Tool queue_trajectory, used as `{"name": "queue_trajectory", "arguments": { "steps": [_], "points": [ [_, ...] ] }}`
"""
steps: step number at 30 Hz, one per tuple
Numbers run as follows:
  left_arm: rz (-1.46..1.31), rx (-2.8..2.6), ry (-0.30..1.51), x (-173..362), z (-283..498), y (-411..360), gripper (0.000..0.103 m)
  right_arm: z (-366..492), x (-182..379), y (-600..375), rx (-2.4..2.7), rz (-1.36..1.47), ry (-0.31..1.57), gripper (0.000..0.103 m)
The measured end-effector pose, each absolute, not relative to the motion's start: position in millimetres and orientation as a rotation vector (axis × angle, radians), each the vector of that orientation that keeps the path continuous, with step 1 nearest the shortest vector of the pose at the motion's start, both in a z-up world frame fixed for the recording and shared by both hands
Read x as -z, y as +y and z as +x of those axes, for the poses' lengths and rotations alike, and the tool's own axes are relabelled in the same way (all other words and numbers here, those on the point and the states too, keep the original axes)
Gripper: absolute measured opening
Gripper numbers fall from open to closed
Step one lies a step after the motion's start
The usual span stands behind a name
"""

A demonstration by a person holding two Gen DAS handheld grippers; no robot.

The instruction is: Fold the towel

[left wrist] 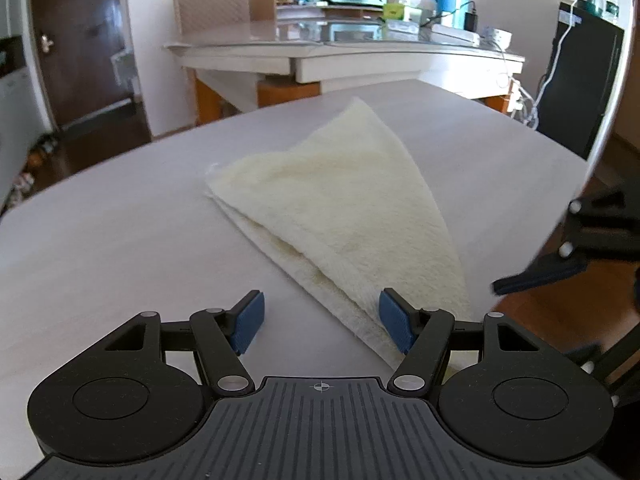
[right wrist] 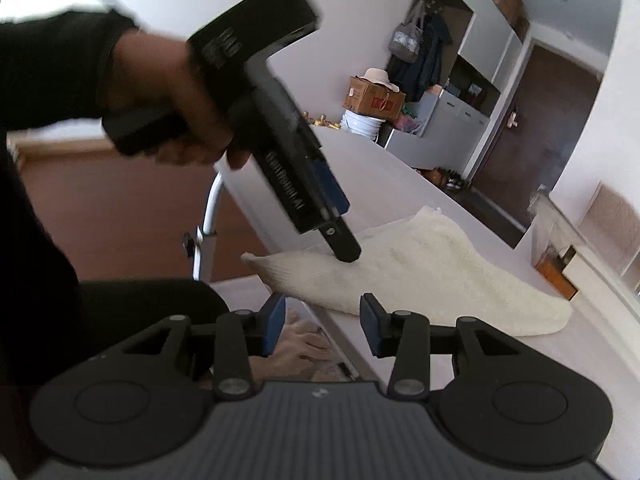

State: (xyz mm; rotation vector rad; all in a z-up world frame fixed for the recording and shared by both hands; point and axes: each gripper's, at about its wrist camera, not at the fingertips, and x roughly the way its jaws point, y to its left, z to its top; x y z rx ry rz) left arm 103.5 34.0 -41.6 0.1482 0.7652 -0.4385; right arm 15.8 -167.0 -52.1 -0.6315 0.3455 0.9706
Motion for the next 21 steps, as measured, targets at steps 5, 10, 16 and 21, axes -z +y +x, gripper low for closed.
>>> {"name": "queue_trajectory", "arguments": {
  "steps": [5, 10, 16, 21],
  "points": [
    [0.125, 0.46, 0.785, 41, 105, 27, 0.069, 0, 69, -154, -0.941, -0.752, 0.287, 0.052],
    [0.118, 0.463, 0.787, 41, 104, 22, 0.069, -18, 82, -143, -0.888, -0.857, 0.186, 0.058],
    [0.113, 0.466, 0.791, 40, 104, 17, 0.067, -11, 92, -121, -0.869, -0.887, 0.114, 0.058],
    [0.115, 0.443, 0.78, 34, 103, 21, 0.067, -13, 102, -107, -0.883, -0.912, 0.081, 0.043]
  ]
}}
